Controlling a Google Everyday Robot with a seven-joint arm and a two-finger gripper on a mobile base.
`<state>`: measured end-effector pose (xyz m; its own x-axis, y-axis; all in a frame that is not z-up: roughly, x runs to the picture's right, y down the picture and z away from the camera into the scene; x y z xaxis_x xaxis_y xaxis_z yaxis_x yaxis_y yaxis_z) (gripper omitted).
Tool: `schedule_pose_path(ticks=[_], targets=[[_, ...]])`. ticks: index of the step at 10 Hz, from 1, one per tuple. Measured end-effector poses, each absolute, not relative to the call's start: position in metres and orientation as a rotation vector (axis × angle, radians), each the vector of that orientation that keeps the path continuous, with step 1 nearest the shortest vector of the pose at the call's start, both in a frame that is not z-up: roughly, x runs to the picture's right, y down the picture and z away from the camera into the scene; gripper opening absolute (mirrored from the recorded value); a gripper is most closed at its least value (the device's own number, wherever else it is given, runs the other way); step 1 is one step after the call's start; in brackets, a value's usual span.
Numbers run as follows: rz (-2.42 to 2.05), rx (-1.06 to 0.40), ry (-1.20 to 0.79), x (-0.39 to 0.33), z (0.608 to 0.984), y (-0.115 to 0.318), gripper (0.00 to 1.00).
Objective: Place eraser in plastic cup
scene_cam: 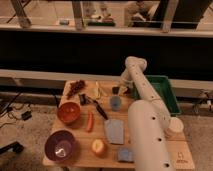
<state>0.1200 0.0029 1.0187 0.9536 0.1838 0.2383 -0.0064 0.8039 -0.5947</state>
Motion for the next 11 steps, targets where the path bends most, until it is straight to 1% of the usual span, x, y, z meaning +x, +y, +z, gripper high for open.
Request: schedule_pose_path(ticks=[3,5,8,11], targets=[[0.1,-0.634,-0.308,0.121,1.014,0.004,0.12],[0.098,-0.596,-0.327,0.12,1.004,-0.007,0.1],[0.104,-0.506,-0.356,0.12,0.974,-0.032,0.1],[0.11,-0.45,-0.374,0.119,0.958,-0.037,0.1]])
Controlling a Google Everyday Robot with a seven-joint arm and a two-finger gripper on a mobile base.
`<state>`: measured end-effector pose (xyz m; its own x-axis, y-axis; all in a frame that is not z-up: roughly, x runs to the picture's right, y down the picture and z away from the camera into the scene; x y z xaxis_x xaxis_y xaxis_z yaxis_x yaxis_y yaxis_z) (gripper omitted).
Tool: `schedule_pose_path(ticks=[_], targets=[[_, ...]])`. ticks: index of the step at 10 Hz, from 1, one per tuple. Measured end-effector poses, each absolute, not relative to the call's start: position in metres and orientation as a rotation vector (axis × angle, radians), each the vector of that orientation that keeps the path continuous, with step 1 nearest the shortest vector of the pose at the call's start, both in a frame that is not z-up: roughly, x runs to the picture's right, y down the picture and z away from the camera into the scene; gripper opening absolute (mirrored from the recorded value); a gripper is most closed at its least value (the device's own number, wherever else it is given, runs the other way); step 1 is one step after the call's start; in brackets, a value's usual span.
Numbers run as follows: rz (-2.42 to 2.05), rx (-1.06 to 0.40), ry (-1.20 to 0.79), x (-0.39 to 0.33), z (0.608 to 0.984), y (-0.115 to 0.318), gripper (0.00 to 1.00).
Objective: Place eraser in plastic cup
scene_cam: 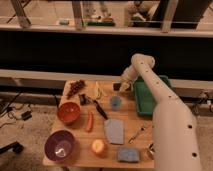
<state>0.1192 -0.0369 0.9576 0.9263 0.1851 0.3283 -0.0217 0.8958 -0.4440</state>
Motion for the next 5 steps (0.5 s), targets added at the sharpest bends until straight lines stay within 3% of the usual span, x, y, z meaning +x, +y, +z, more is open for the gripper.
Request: schedule_pose_path(ticks=[5], targets=[[0.111,-0.419,-0.425,0.106,0.922,-0.023,0.1]])
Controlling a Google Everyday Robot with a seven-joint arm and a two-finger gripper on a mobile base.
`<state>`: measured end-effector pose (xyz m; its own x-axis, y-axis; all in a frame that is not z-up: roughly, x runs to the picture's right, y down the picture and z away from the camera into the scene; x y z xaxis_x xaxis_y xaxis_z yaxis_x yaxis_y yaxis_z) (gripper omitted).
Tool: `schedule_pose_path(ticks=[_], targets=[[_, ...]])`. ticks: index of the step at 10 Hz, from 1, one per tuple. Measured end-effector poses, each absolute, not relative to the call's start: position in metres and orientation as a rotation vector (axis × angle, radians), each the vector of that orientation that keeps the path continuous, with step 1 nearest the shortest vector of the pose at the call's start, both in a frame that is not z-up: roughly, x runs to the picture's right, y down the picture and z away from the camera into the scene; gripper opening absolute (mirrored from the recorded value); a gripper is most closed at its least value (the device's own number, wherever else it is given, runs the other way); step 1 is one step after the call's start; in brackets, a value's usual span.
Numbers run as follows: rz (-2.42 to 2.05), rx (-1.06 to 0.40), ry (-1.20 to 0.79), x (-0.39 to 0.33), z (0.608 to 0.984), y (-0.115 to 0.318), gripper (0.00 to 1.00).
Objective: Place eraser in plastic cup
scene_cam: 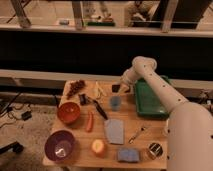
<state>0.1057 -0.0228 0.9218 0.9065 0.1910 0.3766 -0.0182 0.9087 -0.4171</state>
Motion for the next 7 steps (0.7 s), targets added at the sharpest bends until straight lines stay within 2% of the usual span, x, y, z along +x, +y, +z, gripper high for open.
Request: schedule_pose_path(ticks=[7], targets=[[0.083,-0.381,-0.447,0.091,0.88,-0.009,0.1]])
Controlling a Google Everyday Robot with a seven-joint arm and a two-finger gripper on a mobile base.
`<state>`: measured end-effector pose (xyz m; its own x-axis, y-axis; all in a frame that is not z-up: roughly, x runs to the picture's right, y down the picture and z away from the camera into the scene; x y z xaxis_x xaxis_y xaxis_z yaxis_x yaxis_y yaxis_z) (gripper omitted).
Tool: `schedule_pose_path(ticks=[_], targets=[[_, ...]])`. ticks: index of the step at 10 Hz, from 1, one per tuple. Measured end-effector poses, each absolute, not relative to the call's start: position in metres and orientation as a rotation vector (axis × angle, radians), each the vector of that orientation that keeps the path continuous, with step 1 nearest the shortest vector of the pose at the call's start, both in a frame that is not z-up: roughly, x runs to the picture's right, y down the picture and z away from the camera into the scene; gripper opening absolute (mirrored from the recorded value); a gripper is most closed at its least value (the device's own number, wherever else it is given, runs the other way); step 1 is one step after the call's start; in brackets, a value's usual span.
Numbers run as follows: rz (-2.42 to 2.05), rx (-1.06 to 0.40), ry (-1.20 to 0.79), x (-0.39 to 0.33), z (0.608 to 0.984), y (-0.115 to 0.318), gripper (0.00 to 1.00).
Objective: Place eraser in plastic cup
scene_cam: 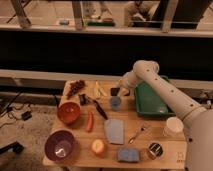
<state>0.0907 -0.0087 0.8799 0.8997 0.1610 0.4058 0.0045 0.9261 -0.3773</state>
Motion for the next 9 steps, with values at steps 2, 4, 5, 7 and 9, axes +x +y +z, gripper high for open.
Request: schedule_pose_path(ticks=[2,4,5,7,9], targets=[[0.065,-0.384,-0.458,0.08,0.874,-0.005,0.1],[0.056,-0.394,-0.465,0.075,0.87,0.0,0.1],[0.051,-0.401,-0.466,0.073,0.868,0.002,0.1],[0.041,-0.421,-0.463,0.069,0.864,0.008,0.1],[0.036,-0.437,-0.462,0.066,0.861,0.013,0.1]])
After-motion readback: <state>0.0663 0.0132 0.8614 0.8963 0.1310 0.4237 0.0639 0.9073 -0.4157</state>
